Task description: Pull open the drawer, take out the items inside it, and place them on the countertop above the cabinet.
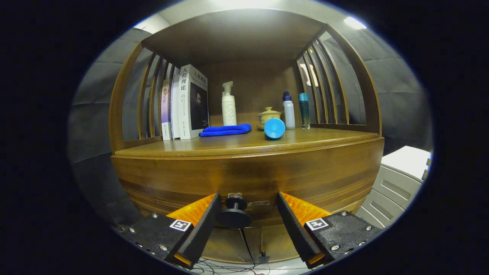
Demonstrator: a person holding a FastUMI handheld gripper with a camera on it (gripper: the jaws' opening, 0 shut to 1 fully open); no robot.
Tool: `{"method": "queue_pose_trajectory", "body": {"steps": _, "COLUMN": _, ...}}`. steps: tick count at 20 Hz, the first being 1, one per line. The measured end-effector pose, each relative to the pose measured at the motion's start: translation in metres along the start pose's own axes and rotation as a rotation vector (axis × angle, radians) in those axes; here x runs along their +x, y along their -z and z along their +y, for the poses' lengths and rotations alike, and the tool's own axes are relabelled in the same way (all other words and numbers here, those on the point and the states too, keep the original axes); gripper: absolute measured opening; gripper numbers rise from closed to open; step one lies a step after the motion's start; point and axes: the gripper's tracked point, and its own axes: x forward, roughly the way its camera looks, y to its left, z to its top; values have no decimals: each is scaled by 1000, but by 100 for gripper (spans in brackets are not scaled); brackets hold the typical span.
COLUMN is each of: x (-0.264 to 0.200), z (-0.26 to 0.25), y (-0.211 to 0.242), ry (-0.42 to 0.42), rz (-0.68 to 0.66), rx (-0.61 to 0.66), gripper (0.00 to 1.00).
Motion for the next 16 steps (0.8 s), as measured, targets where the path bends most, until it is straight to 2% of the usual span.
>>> {"method": "queue_pose_trajectory", "body": {"steps": 8, "x": -52, "z": -36, "y": -50, "ry": -23, "rz": -25, "rx": 19, "gripper": 94}}
{"method": "queue_pose_trajectory", "body": {"steps": 16, "x": -113, "z": -72, "y": -79, "ry": -21, "rz": -79, "rx": -76, "gripper": 93}}
